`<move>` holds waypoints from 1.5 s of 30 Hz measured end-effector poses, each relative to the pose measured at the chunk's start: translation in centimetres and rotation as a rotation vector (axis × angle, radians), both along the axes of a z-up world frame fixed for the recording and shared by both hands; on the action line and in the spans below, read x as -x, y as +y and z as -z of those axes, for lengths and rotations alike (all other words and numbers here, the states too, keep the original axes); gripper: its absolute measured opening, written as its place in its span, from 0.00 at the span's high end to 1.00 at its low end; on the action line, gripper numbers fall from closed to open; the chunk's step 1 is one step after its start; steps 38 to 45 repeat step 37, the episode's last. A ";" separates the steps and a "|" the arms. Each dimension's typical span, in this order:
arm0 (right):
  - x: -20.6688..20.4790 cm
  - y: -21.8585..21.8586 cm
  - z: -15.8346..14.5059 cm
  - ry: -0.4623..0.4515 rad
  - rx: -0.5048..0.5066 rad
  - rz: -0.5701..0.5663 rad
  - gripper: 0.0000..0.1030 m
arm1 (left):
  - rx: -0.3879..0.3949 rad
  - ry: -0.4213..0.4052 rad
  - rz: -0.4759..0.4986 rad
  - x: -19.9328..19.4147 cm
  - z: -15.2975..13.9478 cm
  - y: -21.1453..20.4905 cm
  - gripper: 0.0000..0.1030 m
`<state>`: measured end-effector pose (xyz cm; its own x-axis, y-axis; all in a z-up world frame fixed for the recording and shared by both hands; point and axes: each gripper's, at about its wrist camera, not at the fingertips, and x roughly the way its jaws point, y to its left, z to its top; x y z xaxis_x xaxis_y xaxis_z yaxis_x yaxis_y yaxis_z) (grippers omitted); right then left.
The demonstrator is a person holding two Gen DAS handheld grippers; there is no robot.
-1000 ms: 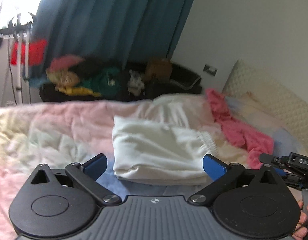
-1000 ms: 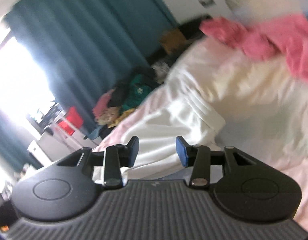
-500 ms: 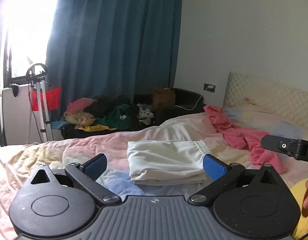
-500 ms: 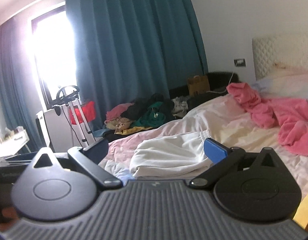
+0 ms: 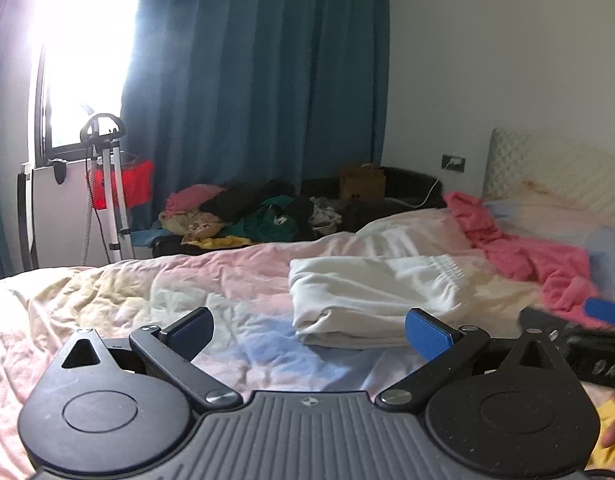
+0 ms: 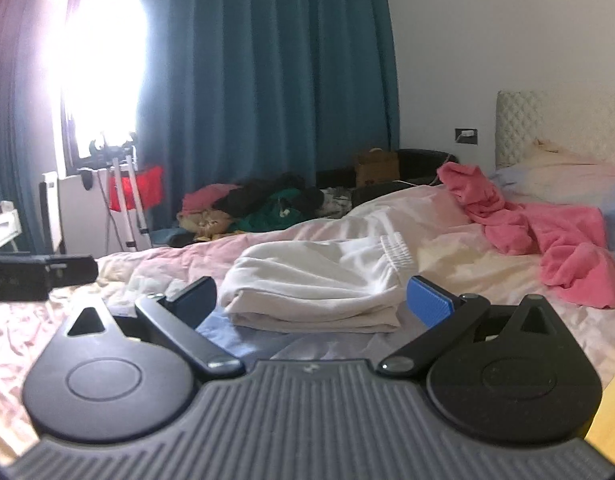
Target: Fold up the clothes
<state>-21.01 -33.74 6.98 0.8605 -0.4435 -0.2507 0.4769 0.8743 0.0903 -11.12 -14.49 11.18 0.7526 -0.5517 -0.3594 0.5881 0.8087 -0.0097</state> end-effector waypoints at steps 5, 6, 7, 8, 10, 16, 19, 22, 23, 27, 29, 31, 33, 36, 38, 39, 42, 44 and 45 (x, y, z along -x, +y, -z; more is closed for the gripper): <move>-2.0 -0.8 1.5 0.088 -0.043 0.001 0.00 | -0.004 0.038 -0.022 -1.9 1.7 -0.7 0.00; -2.4 -0.9 1.8 0.110 -0.054 -0.002 0.00 | -0.010 0.041 -0.030 -2.0 2.0 -0.8 0.00; -2.6 -1.0 2.1 0.120 -0.059 0.001 0.00 | -0.014 0.043 -0.035 -2.3 2.3 -0.9 0.00; -2.6 -1.1 2.2 0.119 -0.060 0.007 0.00 | -0.017 0.047 -0.041 -2.4 2.5 -0.9 0.00; -2.1 -0.9 2.2 0.099 -0.049 0.016 0.00 | -0.024 0.047 -0.047 -2.5 2.9 -1.0 0.00; -1.5 0.1 2.0 0.066 0.020 0.049 0.00 | -0.037 0.059 -0.047 -2.8 3.4 -1.3 0.00; -1.8 0.6 1.9 0.087 0.051 0.038 0.00 | -0.047 0.059 -0.050 -2.8 3.7 -1.4 0.00; -2.1 0.7 1.9 0.100 0.056 0.025 0.00 | -0.044 0.062 -0.053 -2.6 3.8 -1.3 0.00; -2.1 0.7 1.9 0.103 0.052 0.022 0.00 | -0.042 0.063 -0.054 -2.6 3.8 -1.2 0.00; -1.9 0.1 1.8 0.097 0.014 0.023 0.00 | -0.046 0.054 -0.055 -2.2 3.6 -1.1 0.00; -1.8 -0.3 1.9 0.095 -0.012 0.023 0.00 | -0.042 0.055 -0.052 -2.1 3.5 -1.1 0.00; -1.8 -0.7 2.0 0.094 -0.035 0.022 0.00 | -0.040 0.055 -0.050 -2.0 3.5 -1.1 0.00; -1.7 -0.8 2.1 0.092 -0.052 0.022 0.00 | -0.039 0.053 -0.046 -1.8 3.4 -1.1 0.00; -1.7 -1.1 2.1 0.086 -0.067 0.022 0.00 | -0.038 0.051 -0.042 -1.6 3.3 -1.1 0.00; -1.7 -1.2 2.1 0.085 -0.071 0.022 0.00 | -0.037 0.052 -0.037 -1.5 3.3 -1.1 0.00; -1.7 -1.2 2.1 0.085 -0.071 0.022 0.00 | -0.037 0.052 -0.037 -1.5 3.3 -1.1 0.00; -1.7 -1.2 2.1 0.085 -0.071 0.022 0.00 | -0.037 0.052 -0.037 -1.5 3.3 -1.1 0.00; -1.7 -1.2 2.1 0.085 -0.071 0.022 0.00 | -0.037 0.052 -0.037 -1.5 3.3 -1.1 0.00; -1.7 -1.2 2.1 0.085 -0.071 0.022 0.00 | -0.037 0.052 -0.037 -1.5 3.3 -1.1 0.00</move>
